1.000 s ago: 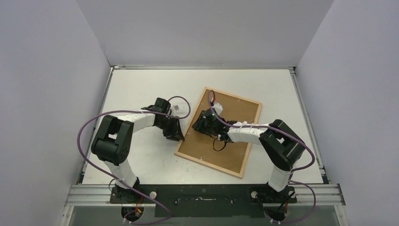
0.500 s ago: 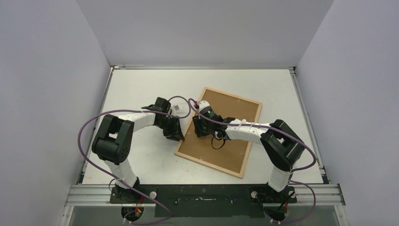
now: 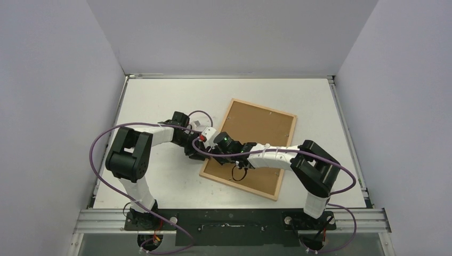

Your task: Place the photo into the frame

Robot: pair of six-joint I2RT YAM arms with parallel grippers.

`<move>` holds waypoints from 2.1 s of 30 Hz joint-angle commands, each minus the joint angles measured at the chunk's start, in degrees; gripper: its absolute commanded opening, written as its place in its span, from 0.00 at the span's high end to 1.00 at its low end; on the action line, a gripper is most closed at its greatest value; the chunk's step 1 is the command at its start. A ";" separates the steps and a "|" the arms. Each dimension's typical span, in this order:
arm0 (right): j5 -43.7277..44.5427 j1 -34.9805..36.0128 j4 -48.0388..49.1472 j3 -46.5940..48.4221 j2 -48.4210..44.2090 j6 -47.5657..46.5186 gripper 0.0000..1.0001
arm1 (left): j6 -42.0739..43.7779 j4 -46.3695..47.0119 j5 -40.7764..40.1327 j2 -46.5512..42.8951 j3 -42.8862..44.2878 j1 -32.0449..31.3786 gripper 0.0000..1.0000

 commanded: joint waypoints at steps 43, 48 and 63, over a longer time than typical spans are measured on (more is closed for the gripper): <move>14.70 1.89 20.19 -0.45 9.88 -13.69 0.67 | -1.61 2.00 1.28 6.60 -2.51 3.52 0.92; 17.46 1.87 20.38 0.30 10.91 -12.83 0.70 | -1.04 1.00 0.24 6.94 -2.75 3.50 0.93; 13.92 -1.73 20.35 -3.35 1.03 -0.03 0.66 | -1.56 -0.26 2.37 3.93 3.17 5.39 0.88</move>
